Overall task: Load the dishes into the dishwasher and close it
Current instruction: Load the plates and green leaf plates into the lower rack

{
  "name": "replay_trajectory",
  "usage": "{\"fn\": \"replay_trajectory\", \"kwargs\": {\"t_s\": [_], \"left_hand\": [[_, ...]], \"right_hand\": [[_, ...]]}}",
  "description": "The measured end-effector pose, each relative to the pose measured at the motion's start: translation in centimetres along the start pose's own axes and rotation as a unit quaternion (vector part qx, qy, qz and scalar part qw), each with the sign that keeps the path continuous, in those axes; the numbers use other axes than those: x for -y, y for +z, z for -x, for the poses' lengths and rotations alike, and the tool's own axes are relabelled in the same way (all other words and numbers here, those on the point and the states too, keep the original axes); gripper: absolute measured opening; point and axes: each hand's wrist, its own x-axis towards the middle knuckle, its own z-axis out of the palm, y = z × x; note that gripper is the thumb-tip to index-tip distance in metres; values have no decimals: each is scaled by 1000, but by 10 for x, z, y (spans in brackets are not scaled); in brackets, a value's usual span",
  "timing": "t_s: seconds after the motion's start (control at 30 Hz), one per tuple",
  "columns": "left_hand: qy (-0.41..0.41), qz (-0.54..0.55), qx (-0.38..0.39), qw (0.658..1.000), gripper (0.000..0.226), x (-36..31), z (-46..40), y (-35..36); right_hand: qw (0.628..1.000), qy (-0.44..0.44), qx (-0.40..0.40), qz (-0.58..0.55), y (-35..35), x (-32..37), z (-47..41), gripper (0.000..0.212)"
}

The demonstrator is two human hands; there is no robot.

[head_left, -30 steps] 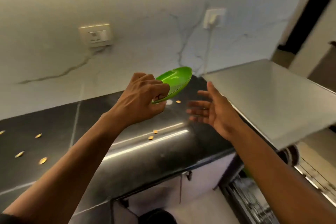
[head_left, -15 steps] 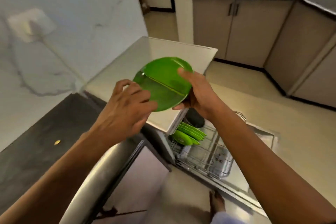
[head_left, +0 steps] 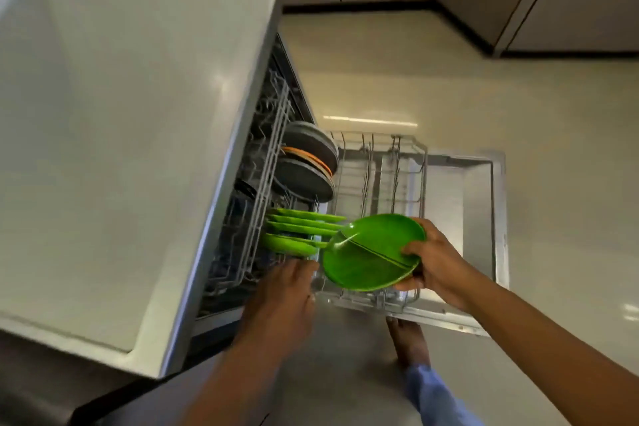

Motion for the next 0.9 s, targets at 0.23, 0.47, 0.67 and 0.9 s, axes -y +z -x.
{"fn": "replay_trajectory", "kwargs": {"t_s": [0.23, 0.47, 0.67, 0.9], "left_hand": [[-101, -133, 231, 958, 76, 68, -76, 135], [-84, -169, 302, 934, 80, 90, -104, 218], [-86, -159, 305, 935, 82, 98, -118, 242], [-104, -127, 272, 948, 83, 109, -114, 250]], "right_hand": [[971, 210, 46, -103, 10, -93, -119, 30], [930, 305, 131, -156, 61, -131, -194, 37], [919, 332, 129, -167, 105, -160, -233, 38], [908, 332, 164, -194, 130, -176, -248, 36]]}}
